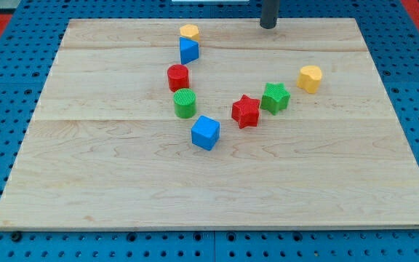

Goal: Move the blue triangle slightly to the left

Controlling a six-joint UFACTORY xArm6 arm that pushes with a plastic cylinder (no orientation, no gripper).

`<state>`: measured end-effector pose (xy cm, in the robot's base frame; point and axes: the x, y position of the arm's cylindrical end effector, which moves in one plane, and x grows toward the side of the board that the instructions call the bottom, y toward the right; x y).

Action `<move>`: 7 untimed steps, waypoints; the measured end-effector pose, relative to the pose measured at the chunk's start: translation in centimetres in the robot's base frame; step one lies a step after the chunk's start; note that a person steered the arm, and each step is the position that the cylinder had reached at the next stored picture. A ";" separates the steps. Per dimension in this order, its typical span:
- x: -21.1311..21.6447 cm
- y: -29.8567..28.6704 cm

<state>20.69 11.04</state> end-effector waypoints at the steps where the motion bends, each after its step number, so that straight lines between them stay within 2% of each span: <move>1: -0.4 -0.9; 5: 0.2 -0.2; 6: 5.3 -5.8; 7: 7.7 -7.9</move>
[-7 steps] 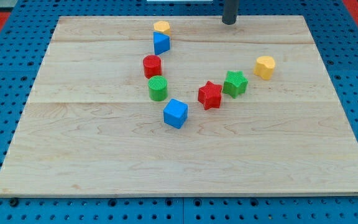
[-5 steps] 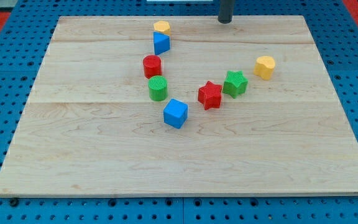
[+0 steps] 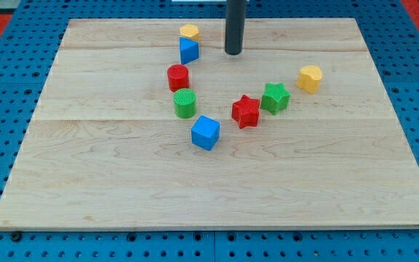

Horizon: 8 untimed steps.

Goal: Move the blue triangle slightly to the left

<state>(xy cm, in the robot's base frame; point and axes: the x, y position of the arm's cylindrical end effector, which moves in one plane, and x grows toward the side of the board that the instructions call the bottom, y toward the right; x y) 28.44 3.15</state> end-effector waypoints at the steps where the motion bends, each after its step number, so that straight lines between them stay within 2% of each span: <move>1: -0.4 -2.2; 4: -3.6 -0.8; 8: -4.4 -2.2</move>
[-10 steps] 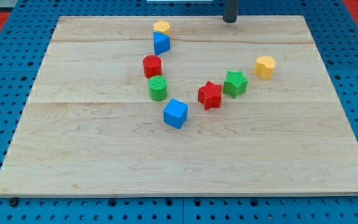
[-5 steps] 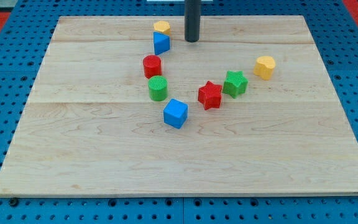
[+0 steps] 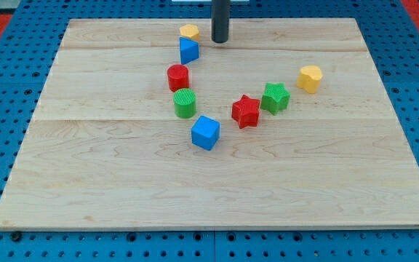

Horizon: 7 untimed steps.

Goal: Move the blue triangle slightly to the left

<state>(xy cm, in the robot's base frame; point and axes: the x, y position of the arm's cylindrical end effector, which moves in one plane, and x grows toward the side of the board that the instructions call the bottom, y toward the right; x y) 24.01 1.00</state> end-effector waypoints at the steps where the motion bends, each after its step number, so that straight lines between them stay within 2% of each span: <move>1: 0.7 0.6; 6: 0.5 1.0; 7: 3.4 1.5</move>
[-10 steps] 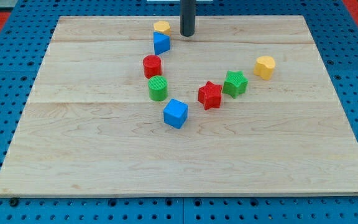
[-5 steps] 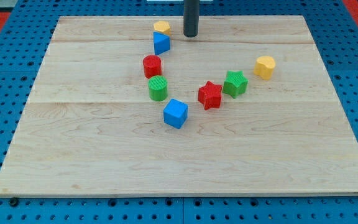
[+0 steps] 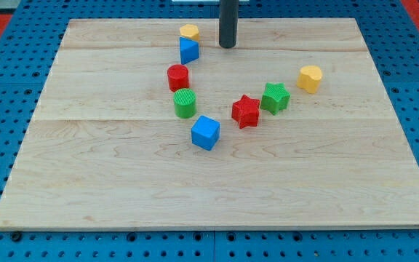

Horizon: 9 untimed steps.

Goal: Move the blue triangle slightly to the left

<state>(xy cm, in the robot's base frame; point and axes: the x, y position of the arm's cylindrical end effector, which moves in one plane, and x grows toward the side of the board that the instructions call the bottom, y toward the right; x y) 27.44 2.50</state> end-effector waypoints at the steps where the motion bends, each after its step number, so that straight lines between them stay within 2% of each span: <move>1: 2.1 -4.1; 3: 2.8 -3.1; 4: 0.7 -3.3; 5: 0.2 -7.2; 6: 1.6 -14.9; 7: 0.2 -16.8; 9: 0.3 -15.6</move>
